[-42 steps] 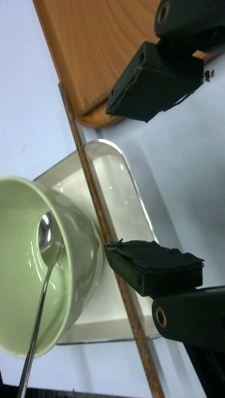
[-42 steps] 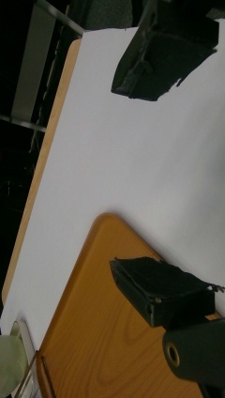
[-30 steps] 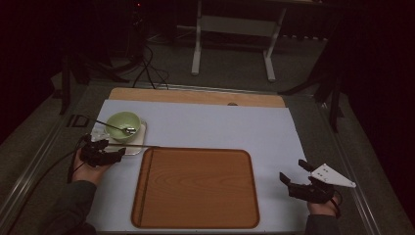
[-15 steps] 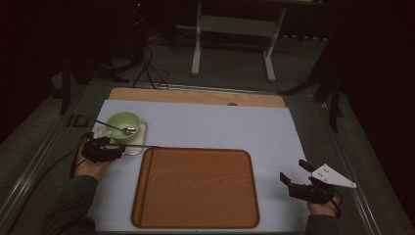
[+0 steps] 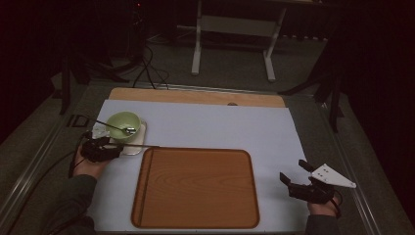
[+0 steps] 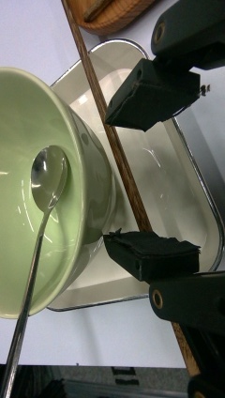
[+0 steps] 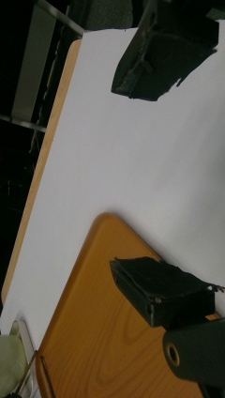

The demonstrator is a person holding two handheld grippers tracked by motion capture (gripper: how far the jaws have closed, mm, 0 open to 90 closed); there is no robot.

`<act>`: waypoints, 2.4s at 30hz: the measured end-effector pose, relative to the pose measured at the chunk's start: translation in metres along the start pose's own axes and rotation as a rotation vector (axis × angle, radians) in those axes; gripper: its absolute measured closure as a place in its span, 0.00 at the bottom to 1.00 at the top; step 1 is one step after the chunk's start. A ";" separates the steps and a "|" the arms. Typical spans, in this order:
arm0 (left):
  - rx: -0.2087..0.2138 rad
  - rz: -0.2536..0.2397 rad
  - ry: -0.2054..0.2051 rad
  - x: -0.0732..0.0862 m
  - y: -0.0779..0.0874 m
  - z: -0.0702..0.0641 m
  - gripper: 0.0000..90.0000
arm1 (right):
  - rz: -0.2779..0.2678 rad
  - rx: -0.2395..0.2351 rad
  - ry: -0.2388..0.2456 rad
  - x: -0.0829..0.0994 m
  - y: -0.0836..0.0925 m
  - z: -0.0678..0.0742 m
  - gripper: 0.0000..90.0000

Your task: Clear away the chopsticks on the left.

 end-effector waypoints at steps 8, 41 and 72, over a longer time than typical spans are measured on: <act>-0.004 -0.005 0.015 -0.001 -0.004 0.003 0.38 | 0.002 -0.002 0.001 0.000 0.000 0.000 0.15; 0.040 0.047 -0.208 -0.003 0.007 -0.035 0.87 | 0.003 -0.002 -0.004 0.001 0.000 0.000 0.15; 0.076 0.147 -0.158 -0.011 -0.009 -0.053 0.91 | 0.003 0.000 -0.004 0.001 0.001 0.000 0.15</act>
Point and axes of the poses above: each handheld gripper's, and its own axes: y roughly backward along the jaws, x roughly out of its underside, z roughly to its left, the point moved 9 cm from there along -y, roughly forward along the jaws, and after that the axes turned 10 degrees about -x, right-handed, at the moved point
